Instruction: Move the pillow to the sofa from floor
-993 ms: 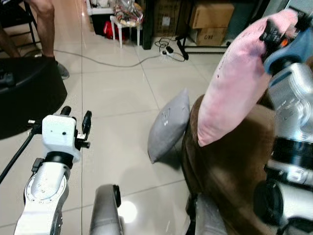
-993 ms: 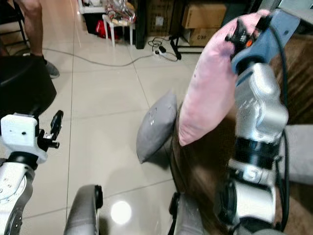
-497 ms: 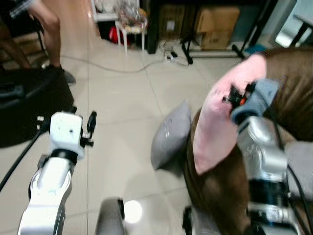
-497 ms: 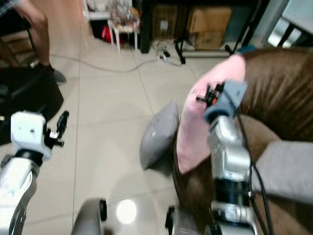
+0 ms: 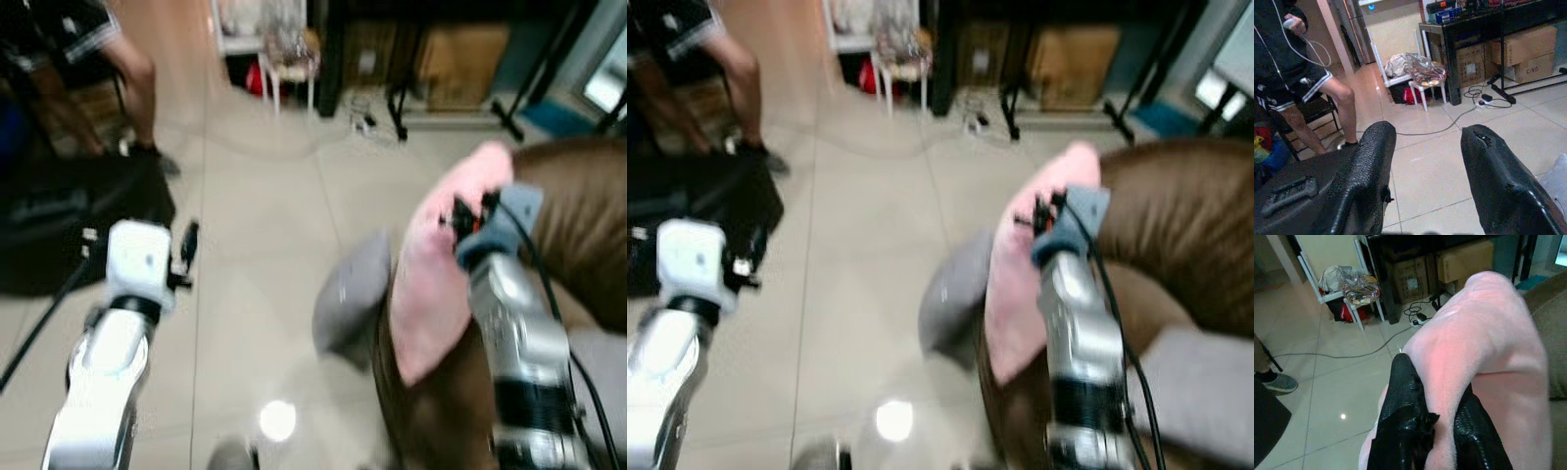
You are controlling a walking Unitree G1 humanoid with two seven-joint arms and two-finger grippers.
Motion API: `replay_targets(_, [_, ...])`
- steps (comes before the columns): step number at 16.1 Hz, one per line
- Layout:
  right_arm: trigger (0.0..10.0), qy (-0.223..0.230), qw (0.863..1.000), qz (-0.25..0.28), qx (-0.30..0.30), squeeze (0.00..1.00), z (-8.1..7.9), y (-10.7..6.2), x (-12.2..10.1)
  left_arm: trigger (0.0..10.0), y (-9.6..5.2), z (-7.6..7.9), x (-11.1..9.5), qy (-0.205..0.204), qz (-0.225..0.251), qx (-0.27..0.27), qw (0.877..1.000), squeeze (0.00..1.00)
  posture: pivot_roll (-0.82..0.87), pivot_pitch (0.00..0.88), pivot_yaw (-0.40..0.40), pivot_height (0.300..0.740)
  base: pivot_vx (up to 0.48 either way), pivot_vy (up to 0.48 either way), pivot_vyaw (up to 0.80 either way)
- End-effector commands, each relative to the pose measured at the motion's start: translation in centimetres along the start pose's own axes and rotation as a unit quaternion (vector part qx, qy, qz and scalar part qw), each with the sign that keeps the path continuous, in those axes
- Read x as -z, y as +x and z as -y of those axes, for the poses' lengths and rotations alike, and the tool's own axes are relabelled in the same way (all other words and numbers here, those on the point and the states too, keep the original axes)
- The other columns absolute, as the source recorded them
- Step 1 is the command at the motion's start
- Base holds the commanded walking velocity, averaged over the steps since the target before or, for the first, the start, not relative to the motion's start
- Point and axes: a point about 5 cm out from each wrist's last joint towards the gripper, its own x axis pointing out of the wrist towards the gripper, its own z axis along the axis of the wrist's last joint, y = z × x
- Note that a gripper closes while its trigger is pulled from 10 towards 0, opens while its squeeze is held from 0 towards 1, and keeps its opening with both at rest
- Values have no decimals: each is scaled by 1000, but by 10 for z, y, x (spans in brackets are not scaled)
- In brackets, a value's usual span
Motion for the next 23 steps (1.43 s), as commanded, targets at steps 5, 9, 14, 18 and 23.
replay_targets(5, [10000, 1, 999, -5, -40, 0, -15, -9, 1, 10000, 4, 3, 3, 7, -1, 18, 1000, 0, 15, 0, -30, 740, 0, 0, 0])
replay_targets(9, [10000, -8, 997, -45, -57, 0, -28, -12, 15, 10000, 6, 6, 7, 15, -5, 21, 1000, 0, 8, 0, -25, 740, 0, 0, -383])
replay_targets(14, [10000, 22, 996, -36, -80, 0, -34, -9, 10, 10000, 7, 9, 5, 18, -11, 14, 1000, 0, 34, 0, -39, 740, 0, 0, -768])
replay_targets(18, [10000, 34, 990, -18, -137, 0, -50, -11, 4, 10000, 6, 4, -1, 2, 16, 2, 1000, 0, 49, 0, -45, 740, 0, 0, -778])
replay_targets(23, [10000, 21, 985, -9, -172, 0, -60, -11, 1, 10000, 6, 2, -4, -12, 20, 3, 1000, 0, 56, 0, -41, 740, 235, 0, -315])
